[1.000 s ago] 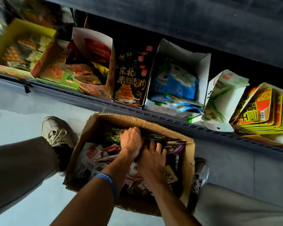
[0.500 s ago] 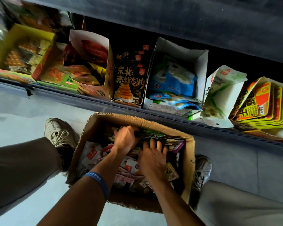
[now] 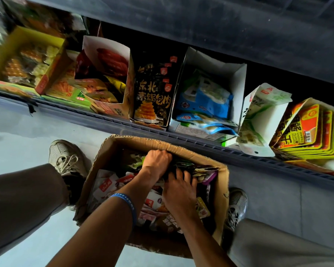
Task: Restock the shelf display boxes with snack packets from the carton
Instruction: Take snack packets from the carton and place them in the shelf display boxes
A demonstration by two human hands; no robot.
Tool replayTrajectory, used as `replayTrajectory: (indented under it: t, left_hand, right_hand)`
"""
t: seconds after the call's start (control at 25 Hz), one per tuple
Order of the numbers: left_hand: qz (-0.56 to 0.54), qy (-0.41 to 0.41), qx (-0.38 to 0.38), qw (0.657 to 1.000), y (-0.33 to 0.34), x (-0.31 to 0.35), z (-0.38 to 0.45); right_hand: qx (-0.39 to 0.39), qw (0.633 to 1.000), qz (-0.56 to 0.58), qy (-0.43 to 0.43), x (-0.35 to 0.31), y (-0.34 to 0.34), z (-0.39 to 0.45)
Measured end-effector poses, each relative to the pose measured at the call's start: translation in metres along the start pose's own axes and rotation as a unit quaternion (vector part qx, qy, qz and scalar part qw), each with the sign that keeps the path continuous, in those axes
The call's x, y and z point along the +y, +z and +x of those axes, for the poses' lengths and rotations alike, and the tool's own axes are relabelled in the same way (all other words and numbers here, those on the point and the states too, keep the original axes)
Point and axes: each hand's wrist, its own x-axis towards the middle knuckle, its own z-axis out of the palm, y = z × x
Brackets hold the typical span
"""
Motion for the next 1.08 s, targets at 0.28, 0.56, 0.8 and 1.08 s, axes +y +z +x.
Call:
replayTrajectory:
  t: [0.28, 0.56, 0.8, 1.08]
  left_hand:
    - [0.065, 0.067, -0.018, 0.996, 0.002, -0.005, 0.005]
    - [0.085, 0.12, -0.018, 0.989, -0.005, 0.008, 0.013]
    - [0.151, 0.192, -0.004, 0.97, -0.019, -0.034, -0.006]
    - [0.235, 0.202, 0.012, 0.951, -0.078, -0.07, -0.046]
  right_hand:
    - [0.029, 1.0, -0.005, -0.011, 0.002, 0.005, 0.0]
    - [-0.019, 1.0, 0.004, -0.022, 0.005, 0.001, 0.0]
    - [-0.025, 0.999, 0.001, -0.046, 0.011, -0.003, 0.0]
    - [-0.053, 0.997, 0.014, -0.05, 0.012, -0.014, 0.0]
